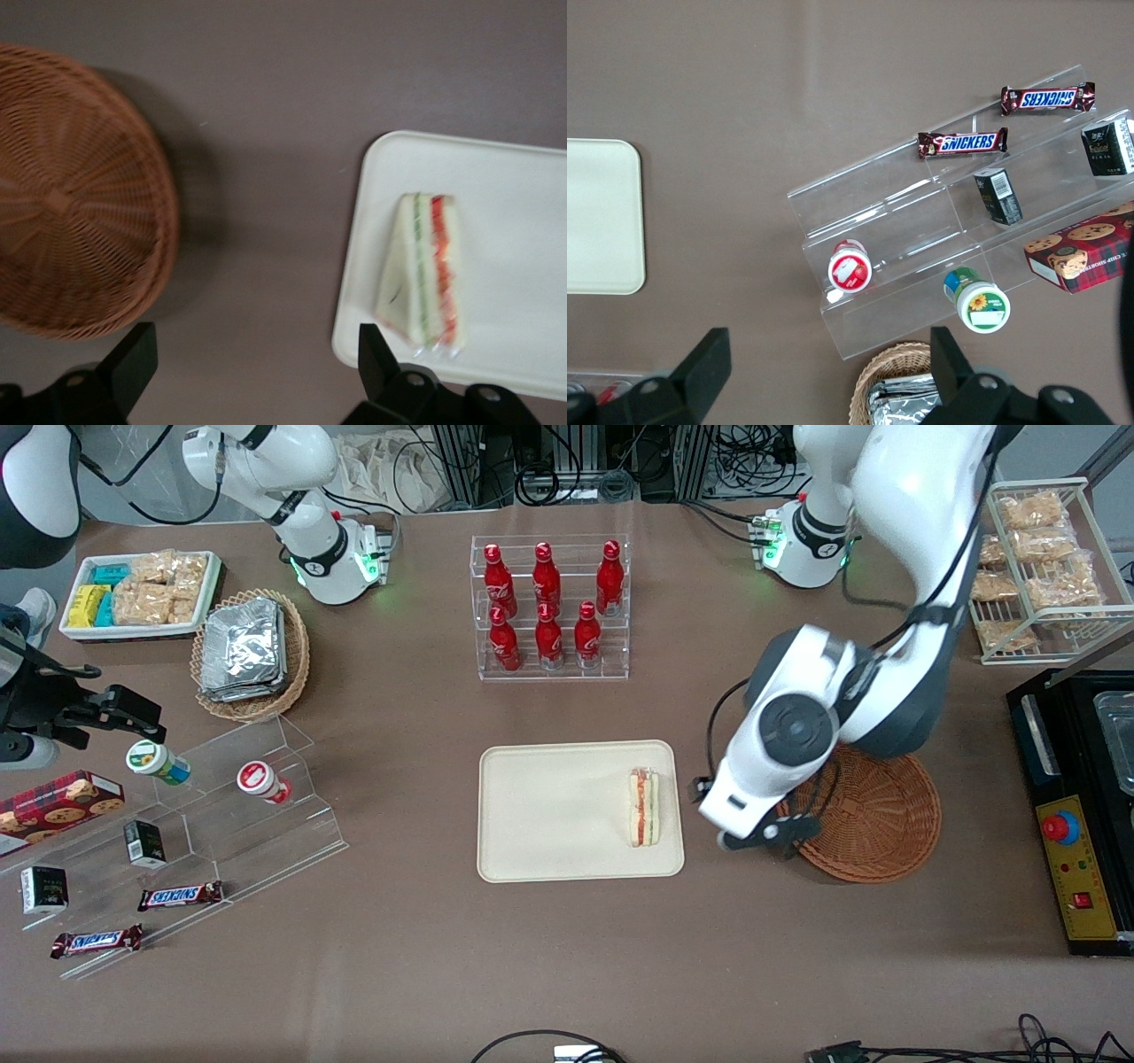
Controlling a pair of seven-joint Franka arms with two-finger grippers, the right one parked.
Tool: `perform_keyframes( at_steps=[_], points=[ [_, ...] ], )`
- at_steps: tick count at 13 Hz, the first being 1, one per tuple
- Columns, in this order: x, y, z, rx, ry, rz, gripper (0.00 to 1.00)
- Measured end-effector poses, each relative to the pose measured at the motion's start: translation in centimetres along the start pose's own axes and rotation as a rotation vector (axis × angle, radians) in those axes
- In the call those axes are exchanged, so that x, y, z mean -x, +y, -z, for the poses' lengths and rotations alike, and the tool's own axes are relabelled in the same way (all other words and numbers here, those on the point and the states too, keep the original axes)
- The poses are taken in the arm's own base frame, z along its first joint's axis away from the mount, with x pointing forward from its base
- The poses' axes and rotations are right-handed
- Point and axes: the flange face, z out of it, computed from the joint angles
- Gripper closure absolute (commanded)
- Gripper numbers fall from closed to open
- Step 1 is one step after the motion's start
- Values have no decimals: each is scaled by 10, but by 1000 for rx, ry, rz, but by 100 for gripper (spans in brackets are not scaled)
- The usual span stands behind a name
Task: Place sandwich from basket to tray
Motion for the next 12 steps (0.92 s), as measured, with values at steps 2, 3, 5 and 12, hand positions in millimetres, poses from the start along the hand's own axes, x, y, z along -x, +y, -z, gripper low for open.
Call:
perform_keyframes(
  at_steps=[2, 3, 5, 12],
  points=[
    [35, -46, 21, -24, 24, 17, 1],
    [45, -70, 32, -27, 32, 15, 1],
    [52, -126, 54, -41, 26, -9, 1],
    [30, -280, 103, -22, 16, -36, 0]
  ],
)
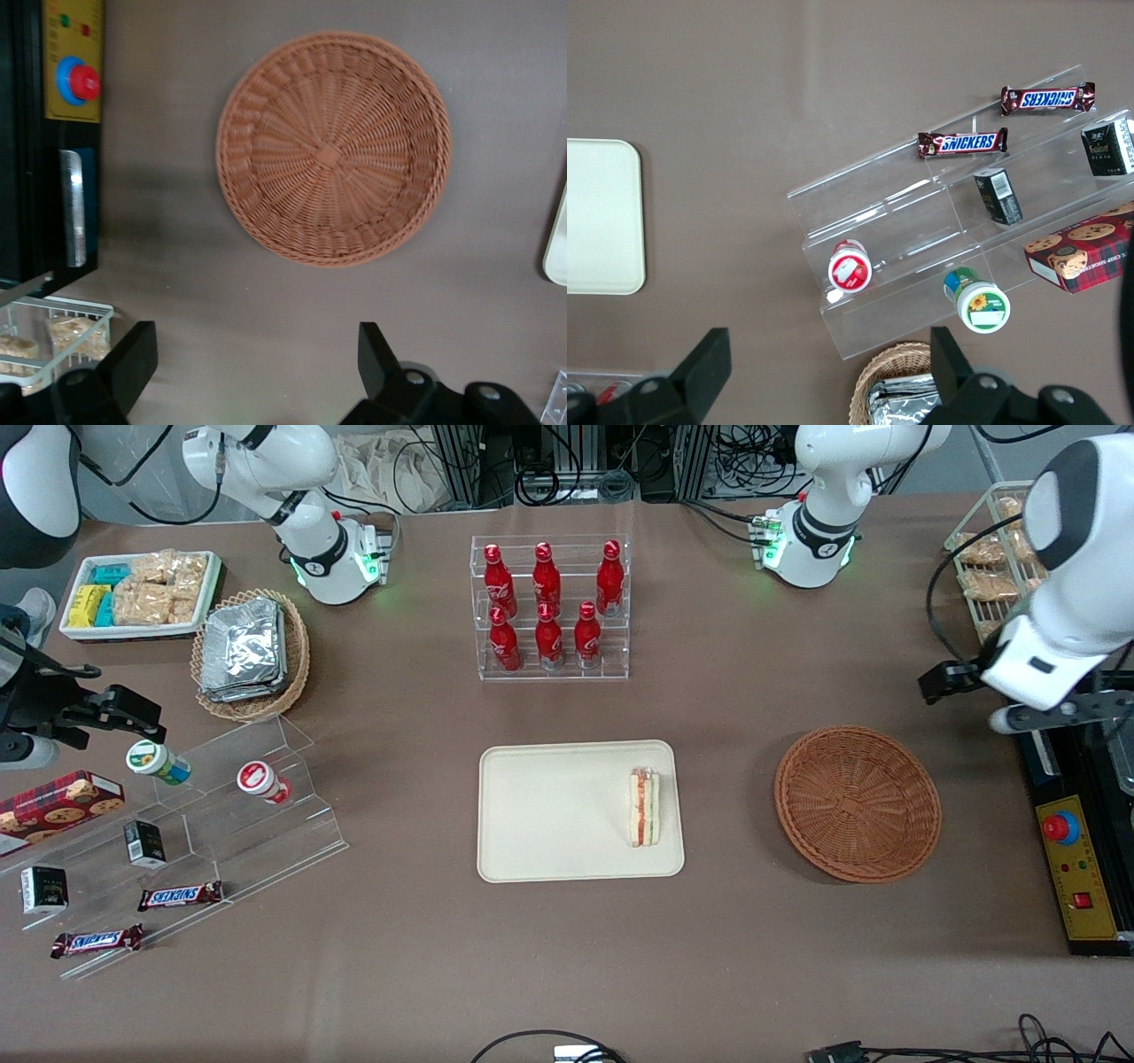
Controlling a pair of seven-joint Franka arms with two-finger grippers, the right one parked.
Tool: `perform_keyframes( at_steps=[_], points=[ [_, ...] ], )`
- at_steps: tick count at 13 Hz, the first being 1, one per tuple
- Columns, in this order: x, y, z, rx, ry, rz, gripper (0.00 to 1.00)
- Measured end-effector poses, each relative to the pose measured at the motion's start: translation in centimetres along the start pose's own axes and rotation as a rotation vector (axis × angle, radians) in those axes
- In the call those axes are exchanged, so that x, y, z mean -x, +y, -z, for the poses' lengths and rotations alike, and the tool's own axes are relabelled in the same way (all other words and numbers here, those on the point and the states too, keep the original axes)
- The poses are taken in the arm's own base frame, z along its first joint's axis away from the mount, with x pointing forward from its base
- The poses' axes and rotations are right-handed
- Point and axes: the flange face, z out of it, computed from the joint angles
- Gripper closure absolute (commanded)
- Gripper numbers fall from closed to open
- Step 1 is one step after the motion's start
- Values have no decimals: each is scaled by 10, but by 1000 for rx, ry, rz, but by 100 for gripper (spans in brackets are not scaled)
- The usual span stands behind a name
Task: Place sandwich from basket to tray
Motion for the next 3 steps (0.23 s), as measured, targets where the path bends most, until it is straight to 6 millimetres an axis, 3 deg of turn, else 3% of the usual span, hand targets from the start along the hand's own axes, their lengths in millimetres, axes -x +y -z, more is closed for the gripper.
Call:
perform_keyframes(
  at_steps=[3],
  points=[
    [-13, -5, 18, 13, 34, 7, 0]
  ],
)
